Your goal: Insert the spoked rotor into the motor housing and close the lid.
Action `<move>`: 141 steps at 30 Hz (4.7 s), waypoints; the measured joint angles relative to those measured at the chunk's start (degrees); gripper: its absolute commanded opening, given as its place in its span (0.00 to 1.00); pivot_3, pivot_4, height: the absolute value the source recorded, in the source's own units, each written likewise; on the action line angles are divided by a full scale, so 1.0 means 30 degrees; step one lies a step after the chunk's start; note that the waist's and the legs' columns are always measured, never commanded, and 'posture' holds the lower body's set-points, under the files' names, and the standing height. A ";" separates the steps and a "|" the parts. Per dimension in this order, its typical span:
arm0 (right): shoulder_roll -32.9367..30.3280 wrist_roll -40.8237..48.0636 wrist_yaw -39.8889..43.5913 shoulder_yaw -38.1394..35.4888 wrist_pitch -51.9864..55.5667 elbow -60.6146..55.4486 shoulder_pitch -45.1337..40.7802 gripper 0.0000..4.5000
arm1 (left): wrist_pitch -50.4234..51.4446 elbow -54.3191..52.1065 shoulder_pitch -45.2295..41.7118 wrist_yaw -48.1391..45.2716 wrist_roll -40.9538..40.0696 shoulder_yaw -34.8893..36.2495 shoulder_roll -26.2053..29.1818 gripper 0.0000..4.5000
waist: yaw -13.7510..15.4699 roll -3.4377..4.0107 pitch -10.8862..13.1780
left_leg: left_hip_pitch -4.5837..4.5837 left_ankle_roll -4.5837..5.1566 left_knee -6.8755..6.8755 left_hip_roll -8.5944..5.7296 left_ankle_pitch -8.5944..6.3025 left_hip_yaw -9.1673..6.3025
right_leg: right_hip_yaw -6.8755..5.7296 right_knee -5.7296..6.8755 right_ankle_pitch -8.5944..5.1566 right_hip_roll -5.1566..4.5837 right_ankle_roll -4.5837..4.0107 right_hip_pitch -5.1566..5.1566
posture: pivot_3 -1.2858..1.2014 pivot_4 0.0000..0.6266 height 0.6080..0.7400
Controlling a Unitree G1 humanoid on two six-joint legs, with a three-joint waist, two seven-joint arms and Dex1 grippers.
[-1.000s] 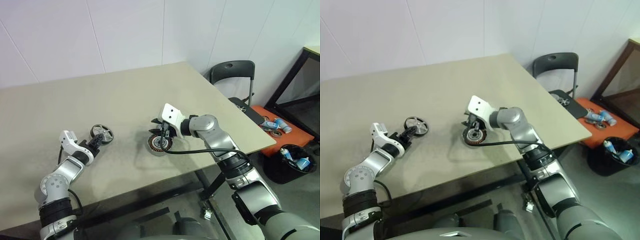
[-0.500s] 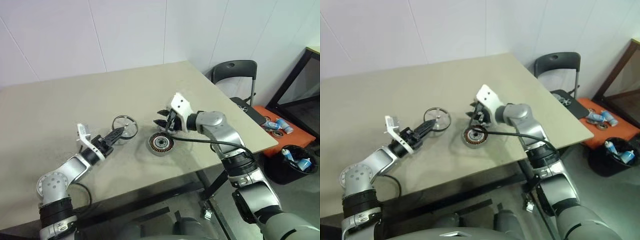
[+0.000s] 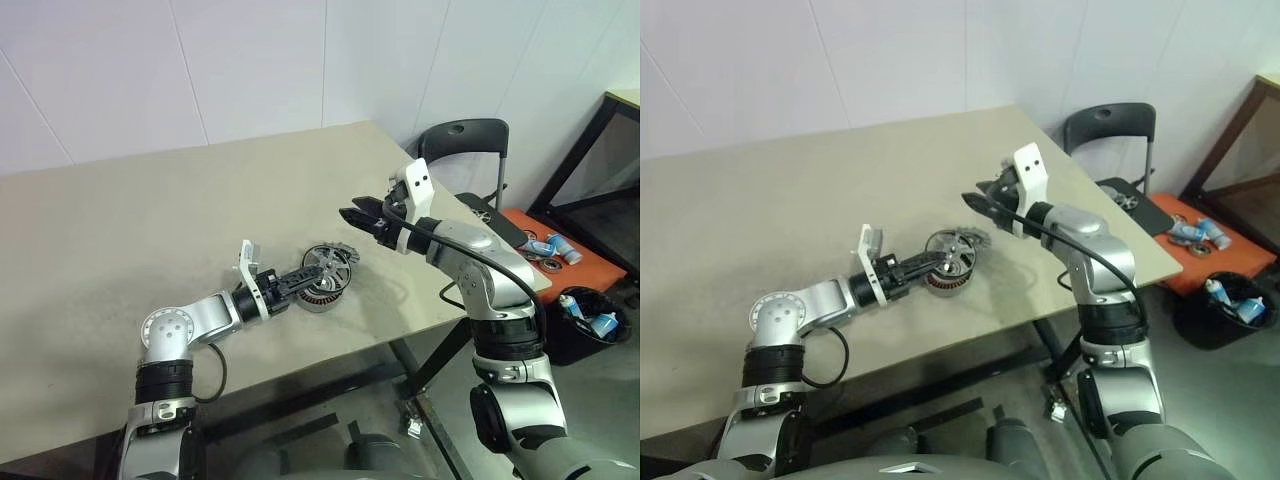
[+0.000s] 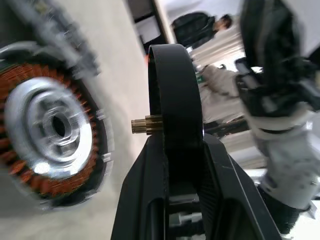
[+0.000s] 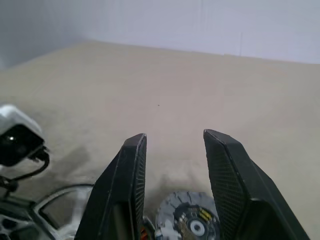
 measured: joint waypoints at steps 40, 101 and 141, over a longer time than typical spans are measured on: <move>-0.0379 -0.0388 -0.1425 0.1788 -0.0697 -0.0298 0.0977 0.42 | -0.0864 0.2654 -0.0459 -0.2744 0.3566 0.0454 -0.0548 0.10 | 0.0108 -0.0005 0.0003 | -0.0007 0.0002 -0.0001 0.0030 -0.0002 0.0000 | 0.0020 -0.0036 -0.0004 0.0026 -0.0006 0.0005 | 0.52 0.00 1.00; -0.0542 -0.1329 -0.1246 0.2783 -0.1414 0.0100 0.1135 0.42 | -0.1660 0.3481 -0.0355 -0.3964 0.4762 0.1547 -0.1919 0.32 | -0.0024 -0.0005 0.0004 | 0.0012 0.0005 -0.0008 0.0087 -0.0004 0.0001 | 0.0023 -0.0030 -0.0007 0.0079 -0.0011 0.0000 | 0.52 0.00 1.00; -0.0781 -0.0476 -0.0279 0.2795 -0.0834 -0.0030 0.2093 0.33 | -0.0361 0.0796 -0.0352 -0.0781 0.1967 0.5704 0.1300 0.59 | 0.0147 -0.0041 0.0041 | -0.0039 0.0003 -0.0016 0.0099 -0.0005 0.0002 | 0.0028 -0.0061 -0.0002 0.0031 -0.0003 -0.0026 | 0.52 0.00 1.00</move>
